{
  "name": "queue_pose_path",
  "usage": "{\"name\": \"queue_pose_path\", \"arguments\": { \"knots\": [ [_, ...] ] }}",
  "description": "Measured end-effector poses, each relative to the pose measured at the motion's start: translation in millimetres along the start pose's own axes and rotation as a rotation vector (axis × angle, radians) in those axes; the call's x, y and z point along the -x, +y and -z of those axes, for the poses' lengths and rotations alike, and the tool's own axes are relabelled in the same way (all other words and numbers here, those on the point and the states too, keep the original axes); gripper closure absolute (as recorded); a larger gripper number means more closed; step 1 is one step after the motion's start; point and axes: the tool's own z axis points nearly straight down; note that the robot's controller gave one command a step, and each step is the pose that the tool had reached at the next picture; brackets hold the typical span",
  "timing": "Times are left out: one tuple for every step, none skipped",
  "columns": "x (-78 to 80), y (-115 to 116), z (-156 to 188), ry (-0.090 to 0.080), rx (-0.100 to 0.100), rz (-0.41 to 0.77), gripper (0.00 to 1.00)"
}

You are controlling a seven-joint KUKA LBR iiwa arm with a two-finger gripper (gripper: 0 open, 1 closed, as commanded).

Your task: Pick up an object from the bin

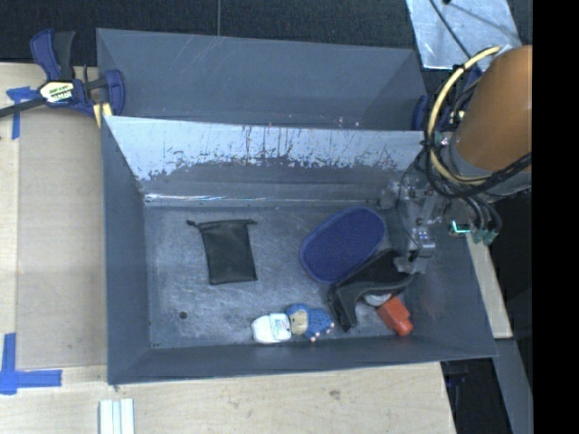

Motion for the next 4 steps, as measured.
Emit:
{"name": "queue_pose_path", "arguments": {
  "knots": [
    [7.6,-18.4,-134.9,0.000,0.001,0.184,0.00],
    [68.4,-44.3,-151.2,-0.024,-0.008,0.240,0.00],
    [74.5,-43.8,-146.9,-0.044,-0.011,0.240,1.00],
    [71.4,-42.5,-151.4,-0.034,-0.007,0.241,0.00]
  ]
}}
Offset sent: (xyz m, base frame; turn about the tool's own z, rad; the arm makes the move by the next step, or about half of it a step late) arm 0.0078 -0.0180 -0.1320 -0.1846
